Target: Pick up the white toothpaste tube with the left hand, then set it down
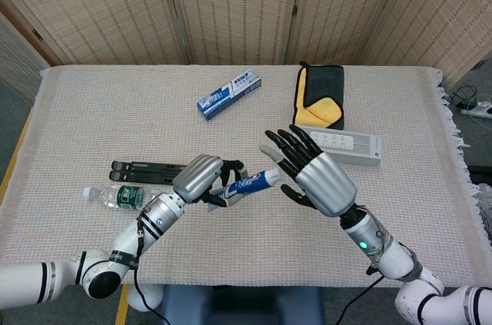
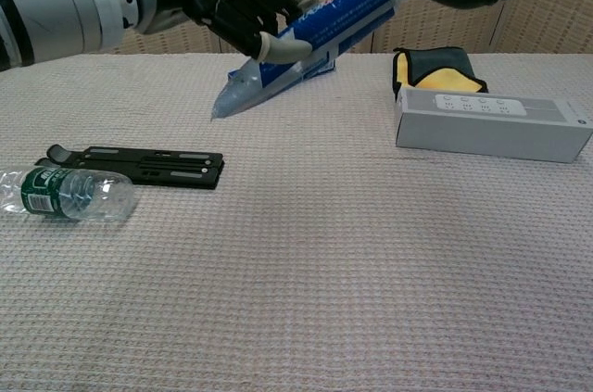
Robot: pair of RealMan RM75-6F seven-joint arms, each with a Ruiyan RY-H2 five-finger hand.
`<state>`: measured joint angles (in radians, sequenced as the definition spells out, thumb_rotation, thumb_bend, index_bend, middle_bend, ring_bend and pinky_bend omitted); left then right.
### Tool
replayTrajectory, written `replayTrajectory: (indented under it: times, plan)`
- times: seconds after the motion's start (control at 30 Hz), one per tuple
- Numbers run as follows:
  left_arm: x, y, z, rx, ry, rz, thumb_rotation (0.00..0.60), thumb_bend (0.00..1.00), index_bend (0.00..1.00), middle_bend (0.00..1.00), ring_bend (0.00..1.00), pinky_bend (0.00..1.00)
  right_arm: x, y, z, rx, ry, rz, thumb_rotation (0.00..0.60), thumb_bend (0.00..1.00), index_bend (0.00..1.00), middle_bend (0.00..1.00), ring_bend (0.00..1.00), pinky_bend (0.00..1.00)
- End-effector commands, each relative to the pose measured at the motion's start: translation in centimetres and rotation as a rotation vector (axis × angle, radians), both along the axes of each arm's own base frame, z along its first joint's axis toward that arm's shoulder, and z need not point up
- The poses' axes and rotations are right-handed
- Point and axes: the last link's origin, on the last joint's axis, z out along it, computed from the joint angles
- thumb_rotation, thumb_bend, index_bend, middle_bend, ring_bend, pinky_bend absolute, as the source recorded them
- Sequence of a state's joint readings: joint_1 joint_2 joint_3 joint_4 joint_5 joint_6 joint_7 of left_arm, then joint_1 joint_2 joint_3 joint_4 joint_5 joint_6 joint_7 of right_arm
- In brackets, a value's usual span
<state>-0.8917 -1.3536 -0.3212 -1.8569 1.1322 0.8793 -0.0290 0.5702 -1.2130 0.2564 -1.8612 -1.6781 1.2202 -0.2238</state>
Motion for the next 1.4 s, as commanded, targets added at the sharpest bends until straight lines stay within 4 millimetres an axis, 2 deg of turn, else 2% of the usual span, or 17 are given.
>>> replayTrajectory:
  times: [0.03, 0.87, 1.4]
  plan:
    - [0.0, 0.0, 0.0, 0.004, 0.002, -0.002, 0.600, 0.59, 0.72, 0.77, 0.65, 0.52, 0.2, -0.2, -0.1, 0.002, 0.000, 0.001, 0.600, 0.37, 0.00, 0.00, 0.05, 0.03]
    - [-0.6, -0.2, -0.2, 0.068, 0.012, -0.058, 0.600, 0.61, 0.75, 0.79, 0.66, 0.52, 1.0, -2.4, 0.0, -0.052, 0.041, -0.014, 0.600, 0.37, 0.00, 0.00, 0.04, 0.03]
    - [-1.2, -0.2, -1.3, 0.136, 0.109, -0.116, 0.600, 0.62, 0.76, 0.80, 0.66, 0.51, 3.0, -2.7, 0.5, -0.068, 0.028, 0.031, 0.600, 0.38, 0.00, 0.00, 0.04, 0.03]
